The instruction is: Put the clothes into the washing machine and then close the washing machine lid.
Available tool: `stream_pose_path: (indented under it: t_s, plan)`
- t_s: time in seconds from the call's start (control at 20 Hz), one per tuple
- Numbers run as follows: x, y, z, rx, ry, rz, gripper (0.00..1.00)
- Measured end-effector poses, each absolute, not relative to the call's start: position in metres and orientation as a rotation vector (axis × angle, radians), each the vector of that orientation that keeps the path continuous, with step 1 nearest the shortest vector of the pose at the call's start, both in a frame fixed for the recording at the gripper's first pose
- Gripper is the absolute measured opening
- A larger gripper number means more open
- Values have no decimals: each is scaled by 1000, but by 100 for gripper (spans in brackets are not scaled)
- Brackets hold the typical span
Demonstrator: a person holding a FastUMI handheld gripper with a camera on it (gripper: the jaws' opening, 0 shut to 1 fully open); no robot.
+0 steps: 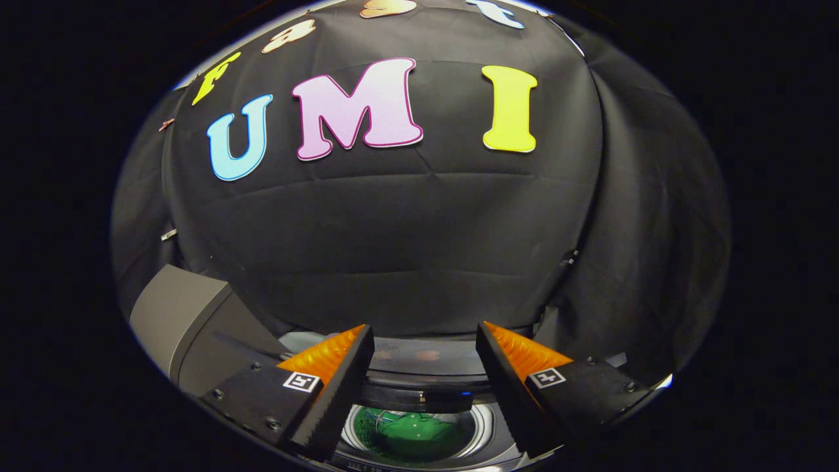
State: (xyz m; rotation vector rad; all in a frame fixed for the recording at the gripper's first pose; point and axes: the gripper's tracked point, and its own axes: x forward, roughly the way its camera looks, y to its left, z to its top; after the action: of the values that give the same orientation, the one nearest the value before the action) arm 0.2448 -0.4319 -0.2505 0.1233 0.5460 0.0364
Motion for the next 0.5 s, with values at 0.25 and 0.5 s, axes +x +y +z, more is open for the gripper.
stream_pose_path:
  t_s: [0.25,0.5]
  plan:
    - [216,-431,-266,122,582,-5,99]
    - [167,-421,-315,114,679,-31,99]
